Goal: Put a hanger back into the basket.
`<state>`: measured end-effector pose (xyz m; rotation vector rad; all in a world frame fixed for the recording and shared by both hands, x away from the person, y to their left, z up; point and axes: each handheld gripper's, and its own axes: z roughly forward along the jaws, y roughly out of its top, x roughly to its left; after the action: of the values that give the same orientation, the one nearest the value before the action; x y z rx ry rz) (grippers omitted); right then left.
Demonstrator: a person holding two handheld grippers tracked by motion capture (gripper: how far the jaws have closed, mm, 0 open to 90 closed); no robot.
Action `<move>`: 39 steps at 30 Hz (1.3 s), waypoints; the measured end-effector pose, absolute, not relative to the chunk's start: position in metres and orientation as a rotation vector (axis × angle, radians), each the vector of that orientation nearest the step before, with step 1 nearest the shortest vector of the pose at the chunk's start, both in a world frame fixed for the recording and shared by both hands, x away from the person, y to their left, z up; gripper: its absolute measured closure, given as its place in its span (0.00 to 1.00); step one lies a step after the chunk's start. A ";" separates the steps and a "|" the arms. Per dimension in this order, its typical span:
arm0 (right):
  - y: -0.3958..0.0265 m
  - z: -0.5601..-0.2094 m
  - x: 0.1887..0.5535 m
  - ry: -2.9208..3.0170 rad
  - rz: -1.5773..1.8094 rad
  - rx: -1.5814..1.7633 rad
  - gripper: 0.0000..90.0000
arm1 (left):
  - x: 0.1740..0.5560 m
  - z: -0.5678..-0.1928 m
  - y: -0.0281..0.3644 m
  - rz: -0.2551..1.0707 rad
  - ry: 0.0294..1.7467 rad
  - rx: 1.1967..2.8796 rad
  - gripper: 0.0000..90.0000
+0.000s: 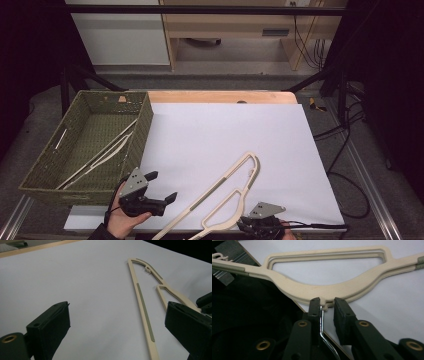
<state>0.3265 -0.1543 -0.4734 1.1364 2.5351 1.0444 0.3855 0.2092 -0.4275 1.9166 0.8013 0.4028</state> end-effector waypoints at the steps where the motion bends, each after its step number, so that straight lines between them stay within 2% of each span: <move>1: -0.155 -0.474 0.327 2.543 1.045 1.126 0.88 | 0.385 -0.428 0.209 0.402 0.801 1.917 0.07; 5: -0.154 -0.474 0.327 2.564 1.058 1.139 0.95 | 0.385 -0.428 0.208 0.397 0.799 1.918 0.07; 9: -0.153 -0.474 0.326 2.551 1.060 1.186 0.99 | 0.384 -0.428 0.208 0.394 0.799 1.919 0.07; 27: -0.156 -0.454 0.333 2.532 1.097 1.185 0.99 | 0.376 -0.420 0.187 0.348 0.739 1.940 0.08; 39: -0.154 -0.437 0.341 2.547 1.066 1.132 0.99 | 0.365 -0.412 0.129 0.272 0.593 2.057 0.09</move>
<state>0.3407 -0.1544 -0.4367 1.1320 2.5474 1.0660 0.3650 0.1290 -0.4116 2.0575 0.5926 0.2716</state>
